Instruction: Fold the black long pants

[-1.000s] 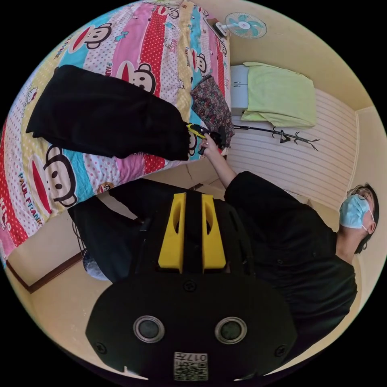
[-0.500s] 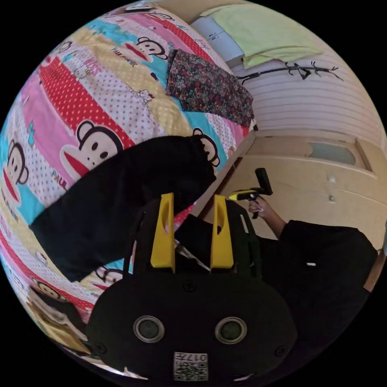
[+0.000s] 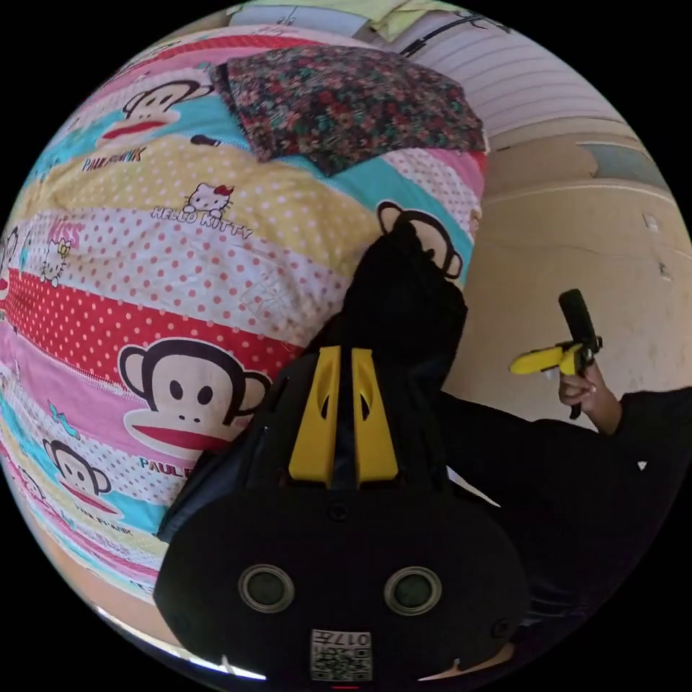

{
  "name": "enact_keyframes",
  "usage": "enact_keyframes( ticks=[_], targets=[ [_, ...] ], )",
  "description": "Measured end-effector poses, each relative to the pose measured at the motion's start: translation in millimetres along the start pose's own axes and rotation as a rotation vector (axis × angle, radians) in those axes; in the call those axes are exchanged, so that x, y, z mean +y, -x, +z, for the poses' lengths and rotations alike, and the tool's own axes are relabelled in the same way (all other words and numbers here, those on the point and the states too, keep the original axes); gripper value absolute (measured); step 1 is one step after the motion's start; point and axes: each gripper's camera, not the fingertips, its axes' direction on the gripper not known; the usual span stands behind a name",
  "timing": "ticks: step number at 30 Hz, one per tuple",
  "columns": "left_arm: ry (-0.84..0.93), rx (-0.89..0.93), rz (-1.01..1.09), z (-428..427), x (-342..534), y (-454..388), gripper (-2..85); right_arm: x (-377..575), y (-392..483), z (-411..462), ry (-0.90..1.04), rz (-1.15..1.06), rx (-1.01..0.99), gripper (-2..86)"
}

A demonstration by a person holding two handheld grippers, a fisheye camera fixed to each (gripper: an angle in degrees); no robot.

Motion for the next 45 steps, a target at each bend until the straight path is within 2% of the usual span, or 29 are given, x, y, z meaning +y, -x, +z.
enact_keyframes(
  ticks=[4, 6, 7, 9, 11, 13, 15, 17, 19, 21, 22, 24, 26, 28, 29, 31, 34, 36, 37, 39, 40, 42, 43, 45],
  targets=[
    [0.017, -0.006, 0.175, -8.8, 40.4, -90.9, 2.6, -5.3, 5.3, 15.9, -0.116, 0.111, 0.016, 22.4],
    [0.041, 0.028, 0.253, 5.0, 56.8, -144.0, 1.8, -10.4, 7.3, 29.5, -0.087, 0.105, 0.083, 22.5],
    [0.047, 0.054, 0.266, 10.1, 59.4, -155.0, 1.6, -12.8, 7.7, 41.8, -0.035, 0.080, 0.150, 21.6],
    [0.110, 0.139, 0.342, 35.8, 64.2, -191.5, 0.9, -8.1, 0.3, 56.0, 0.004, 0.103, 0.337, 11.9],
    [0.138, 0.130, 0.405, 43.8, 62.5, -204.6, 0.8, 14.2, -13.0, 54.9, -0.034, 0.103, 0.510, 3.5],
    [0.056, 0.150, 0.397, 31.4, 53.6, -195.8, 2.0, 36.2, -27.6, 47.5, -0.052, 0.115, 0.527, 1.6],
    [-0.083, 0.230, 0.264, 9.1, 26.4, -154.4, 7.2, 60.0, -44.5, 40.1, -0.054, 0.141, 0.529, 0.7],
    [-0.121, 0.232, 0.166, 6.0, -4.3, -121.1, 11.4, 92.7, -66.8, 31.5, -0.051, 0.167, 0.499, 0.2],
    [-0.110, 0.125, 0.122, 18.1, -39.3, -101.3, 16.3, 115.3, -79.4, 26.0, -0.062, 0.179, 0.483, 0.0],
    [0.049, 0.028, 0.104, 62.2, -91.6, -89.7, 21.3, 134.5, -87.6, 21.1, -0.074, 0.175, 0.472, 0.0],
    [0.095, 0.027, 0.112, 76.3, -102.3, -89.8, 21.9, 144.7, -91.2, 18.1, -0.074, 0.177, 0.467, 0.0],
    [0.303, 0.014, 0.136, 139.0, -123.1, -99.9, 22.3, 157.5, -91.9, 12.6, -0.074, 0.165, 0.466, 0.0],
    [0.274, -0.158, 0.178, 145.8, -117.5, -133.6, 18.8, 170.8, -82.4, 2.3, -0.065, 0.105, 0.488, -0.1],
    [0.382, -0.290, 0.237, 155.6, -108.1, -174.3, 10.8, 177.9, -67.4, -7.1, -0.059, 0.022, 0.501, -0.1],
    [0.403, -0.420, 0.293, 154.9, -93.9, -202.6, 6.7, 181.9, -54.2, -13.7, -0.056, -0.043, 0.509, -0.1],
    [0.322, -0.373, 0.316, 136.4, -66.8, -233.2, 4.2, 187.5, -30.1, -23.4, -0.047, -0.135, 0.541, -0.3],
    [0.024, -0.079, 0.015, 55.8, -8.8, -226.8, 3.7, 201.1, 20.8, -37.1, -0.035, -0.322, 0.630, -0.3],
    [-0.366, 0.152, -0.143, -31.7, 74.4, -222.6, 3.5, 215.0, 56.6, -41.8, -0.020, -0.468, 0.683, 0.1],
    [-0.452, 0.152, -0.159, -53.7, 97.7, -228.1, 3.5, 225.8, 80.6, -42.9, -0.008, -0.568, 0.700, 0.7],
    [-0.675, -0.062, -0.239, -134.7, 185.4, -269.6, 3.4, 244.0, 117.6, -42.7, -0.007, -0.723, 0.702, 1.9],
    [-0.717, -0.109, -0.251, -152.6, 206.1, -282.2, 3.4, 259.3, 145.1, -41.4, -0.020, -0.847, 0.683, 2.6],
    [-0.964, -0.236, -0.283, -214.0, 289.7, -336.5, 3.2, 284.2, 186.5, -40.1, -0.052, -1.007, 0.588, 3.5],
    [-1.030, -0.254, -0.290, -226.4, 309.9, -350.4, 3.3, 302.5, 212.9, -38.7, -0.063, -1.106, 0.485, 4.0],
    [-1.271, -0.347, -0.333, -262.7, 382.3, -408.2, 3.3, 334.1, 249.2, -34.9, -0.086, -1.248, 0.355, 4.5]
  ],
)
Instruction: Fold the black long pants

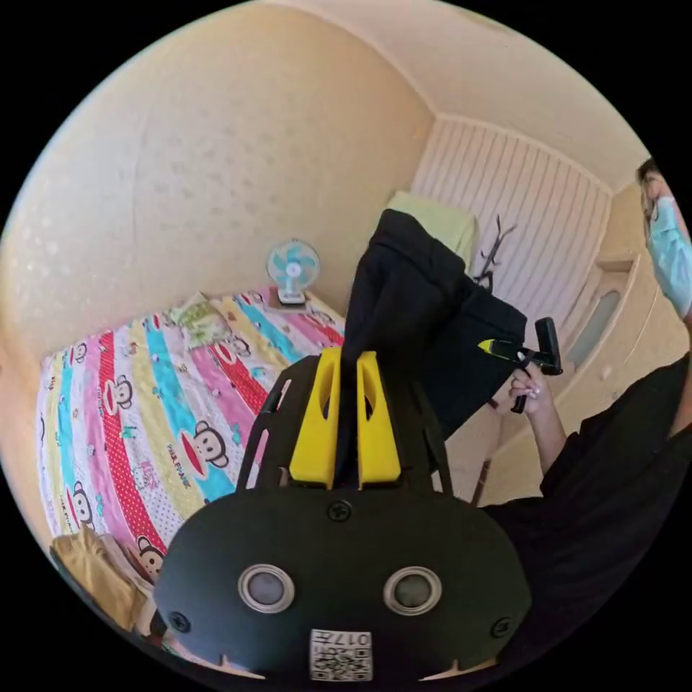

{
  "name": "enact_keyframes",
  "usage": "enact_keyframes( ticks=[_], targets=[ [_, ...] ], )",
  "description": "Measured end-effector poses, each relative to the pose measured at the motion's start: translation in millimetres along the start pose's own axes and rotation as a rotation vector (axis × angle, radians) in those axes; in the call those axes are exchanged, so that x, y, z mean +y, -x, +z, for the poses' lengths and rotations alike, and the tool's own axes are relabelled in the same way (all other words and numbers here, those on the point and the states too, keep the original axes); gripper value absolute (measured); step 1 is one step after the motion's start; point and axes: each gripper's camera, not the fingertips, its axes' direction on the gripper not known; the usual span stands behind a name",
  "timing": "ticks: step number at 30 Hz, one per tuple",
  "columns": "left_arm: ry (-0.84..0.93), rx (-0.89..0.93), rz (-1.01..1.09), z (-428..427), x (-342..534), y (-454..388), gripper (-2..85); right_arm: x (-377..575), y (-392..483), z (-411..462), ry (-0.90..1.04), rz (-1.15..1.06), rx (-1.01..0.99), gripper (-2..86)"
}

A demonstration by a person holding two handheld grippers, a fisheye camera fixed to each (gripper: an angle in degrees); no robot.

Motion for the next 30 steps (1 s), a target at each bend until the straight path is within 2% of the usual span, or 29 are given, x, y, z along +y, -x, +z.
enact_keyframes(
  ticks=[1, 3, 6, 10, 15, 22, 24, 28, 30],
  targets=[
    [-0.064, -0.018, -0.006, -22.8, -1.0, -6.6, 3.3, -13.3, 27.6, -8.0, -0.061, -0.070, -0.033, 4.7],
    [-0.324, -0.056, -0.037, -107.7, 1.2, -35.3, 3.3, -29.6, 70.8, -21.6, -0.133, -0.183, -0.094, 5.0],
    [-0.569, -0.082, -0.012, -193.2, 5.2, -72.5, 3.4, -47.4, 142.7, -51.5, -0.246, -0.373, -0.182, 5.3],
    [-0.775, -0.118, 0.038, -267.6, 5.3, -114.3, 3.5, -59.6, 223.6, -90.0, -0.369, -0.541, -0.289, 5.6],
    [-0.964, -0.152, 0.040, -335.2, -0.5, -163.8, 3.5, -60.2, 282.3, -118.1, -0.438, -0.595, -0.371, 5.9],
    [-1.045, -0.113, 0.068, -358.7, -24.9, -170.0, 3.8, -57.2, 330.8, -127.1, -0.660, -0.654, -0.241, 6.0],
    [-1.035, -0.108, 0.019, -355.8, -48.5, -149.0, 4.0, -75.0, 340.0, -112.6, -0.666, -0.644, -0.188, 5.9],
    [-0.903, -0.208, -0.137, -331.1, -105.6, -86.1, 4.3, -168.8, 354.2, -22.5, -0.435, -0.597, -0.010, 5.9],
    [-0.741, -0.266, -0.249, -296.0, -156.1, -10.4, 4.8, -224.5, 345.2, 50.7, -0.280, -0.554, 0.068, 6.1]
  ],
)
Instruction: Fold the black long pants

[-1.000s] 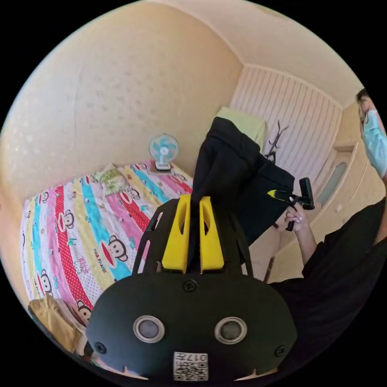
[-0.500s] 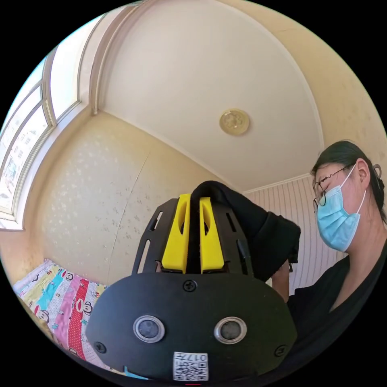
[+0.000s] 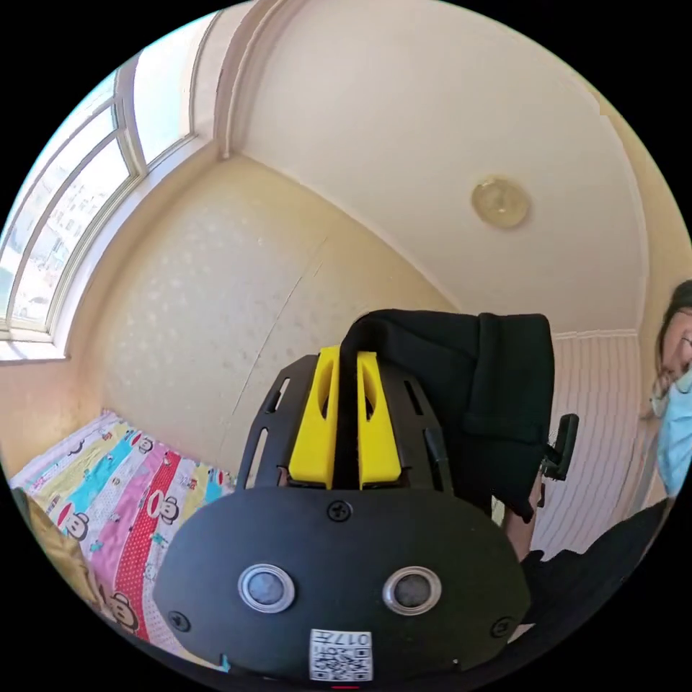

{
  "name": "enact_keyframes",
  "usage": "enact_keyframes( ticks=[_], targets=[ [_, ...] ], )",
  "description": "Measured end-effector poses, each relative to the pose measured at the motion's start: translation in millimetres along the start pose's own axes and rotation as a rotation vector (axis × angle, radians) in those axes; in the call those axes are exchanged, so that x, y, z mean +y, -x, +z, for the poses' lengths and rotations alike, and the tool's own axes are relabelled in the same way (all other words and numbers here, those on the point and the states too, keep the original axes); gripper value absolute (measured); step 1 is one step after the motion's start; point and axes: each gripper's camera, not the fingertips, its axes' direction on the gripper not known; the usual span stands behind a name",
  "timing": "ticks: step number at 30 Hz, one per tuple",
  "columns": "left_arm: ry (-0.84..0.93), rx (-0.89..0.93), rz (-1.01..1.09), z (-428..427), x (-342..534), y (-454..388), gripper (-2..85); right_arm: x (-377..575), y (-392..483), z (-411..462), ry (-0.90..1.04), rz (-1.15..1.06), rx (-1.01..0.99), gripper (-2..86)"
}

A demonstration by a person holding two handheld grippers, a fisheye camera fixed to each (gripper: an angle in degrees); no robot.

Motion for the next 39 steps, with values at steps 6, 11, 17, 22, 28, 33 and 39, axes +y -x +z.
enact_keyframes(
  ticks=[6, 11, 17, 22, 28, 33, 39],
  targets=[
    [0.618, -0.355, -0.375, 208.9, 59.1, 229.2, 9.4, 62.0, -122.4, 337.9, 0.630, 0.162, 0.126, 10.6],
    [0.873, -0.401, -0.459, 182.5, 206.5, 339.1, 8.3, 279.1, -167.8, 408.1, 0.976, 0.240, 0.109, 10.0],
    [1.253, -0.671, -0.550, 65.8, 372.2, 409.6, 10.6, 532.0, -187.1, 355.3, 1.449, 0.596, -0.039, 11.5],
    [1.105, -0.814, -0.697, -29.4, 373.0, 433.7, 14.3, 600.8, -162.8, 304.1, 1.501, 0.832, -0.196, 13.5],
    [1.190, -0.758, -0.826, -24.0, 398.3, 462.3, 10.8, 588.9, -169.3, 303.3, 1.402, 0.979, -0.018, 8.4],
    [1.453, -0.589, -0.841, 30.9, 372.2, 460.9, 0.4, 555.4, -182.7, 332.0, 1.579, 0.909, -0.295, 3.9],
    [1.298, -0.383, -0.912, -14.4, 288.1, 428.1, -0.2, 486.8, -238.5, 273.3, 1.392, 1.086, -0.348, 3.3]
  ],
)
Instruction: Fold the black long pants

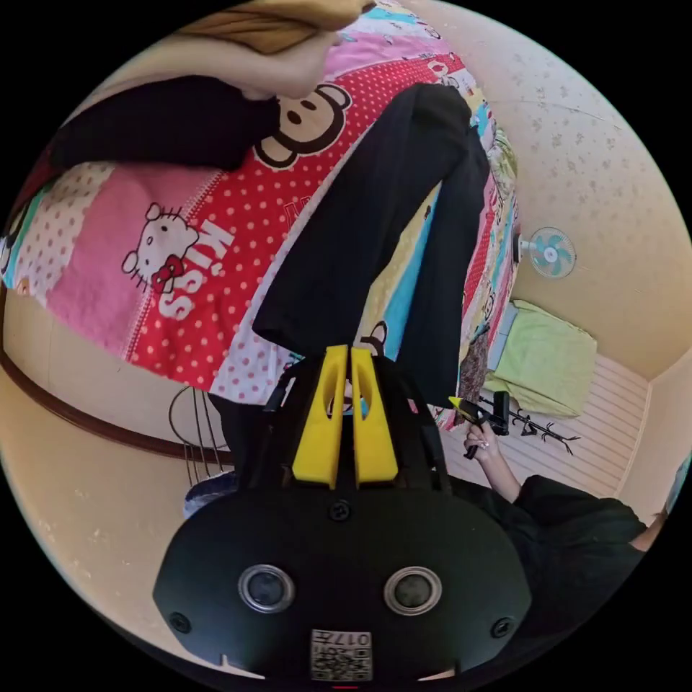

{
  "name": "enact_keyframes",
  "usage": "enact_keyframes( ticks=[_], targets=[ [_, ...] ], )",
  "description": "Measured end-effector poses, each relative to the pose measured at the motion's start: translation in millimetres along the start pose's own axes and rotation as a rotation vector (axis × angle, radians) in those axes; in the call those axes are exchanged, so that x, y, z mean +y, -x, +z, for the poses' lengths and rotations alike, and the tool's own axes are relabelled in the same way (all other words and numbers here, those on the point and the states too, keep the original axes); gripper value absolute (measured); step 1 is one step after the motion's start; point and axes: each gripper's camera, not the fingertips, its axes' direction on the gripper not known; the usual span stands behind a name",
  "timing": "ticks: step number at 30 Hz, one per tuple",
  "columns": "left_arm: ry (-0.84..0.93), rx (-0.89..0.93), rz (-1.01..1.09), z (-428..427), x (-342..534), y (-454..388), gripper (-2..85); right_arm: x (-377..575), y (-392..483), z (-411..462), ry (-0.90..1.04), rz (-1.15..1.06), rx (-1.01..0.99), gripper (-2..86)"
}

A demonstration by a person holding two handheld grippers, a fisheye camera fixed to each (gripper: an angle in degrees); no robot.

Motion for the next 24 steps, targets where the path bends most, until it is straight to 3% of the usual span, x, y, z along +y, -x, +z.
enact_keyframes(
  ticks=[3, 7, 8, 10, 13, 15, 19, 21, 24],
  targets=[
    [-0.018, 0.007, -0.082, -26.2, 33.1, 16.8, 0.0, 34.3, -14.9, -39.1, -0.072, 0.021, 0.002, 3.3],
    [-0.013, -0.107, -0.316, -29.1, 59.9, 57.8, 1.2, 58.9, -55.6, -61.4, -0.046, 0.125, 0.181, 3.2],
    [0.002, -0.176, -0.453, -30.7, 67.3, 70.8, 3.8, 59.5, -57.8, -67.5, -0.053, 0.122, 0.164, 3.1],
    [-0.050, -0.133, -0.491, -40.1, 71.7, 68.1, 9.2, 56.9, -42.1, -78.2, -0.095, 0.024, 0.109, 3.1],
    [-0.084, 0.034, -0.241, -48.7, 44.1, 3.4, 11.2, 42.3, 9.4, -76.8, -0.051, -0.206, 0.128, 3.1],
    [0.058, 0.107, 0.045, -32.8, 4.9, -85.7, 14.9, 34.5, 43.1, -66.7, 0.000, -0.353, 0.138, 3.1],
    [0.372, 0.136, 0.377, 19.6, -30.9, -221.0, 19.0, 22.8, 85.4, -39.2, 0.110, -0.551, 0.102, 3.3],
    [0.528, 0.022, 0.466, 61.8, -38.3, -273.5, 18.2, 20.0, 90.2, -33.1, 0.127, -0.583, 0.074, 3.4],
    [0.792, -0.211, 0.464, 121.6, -34.6, -282.9, 12.8, 17.6, 90.4, -36.2, 0.121, -0.609, 0.012, 3.6]
  ],
)
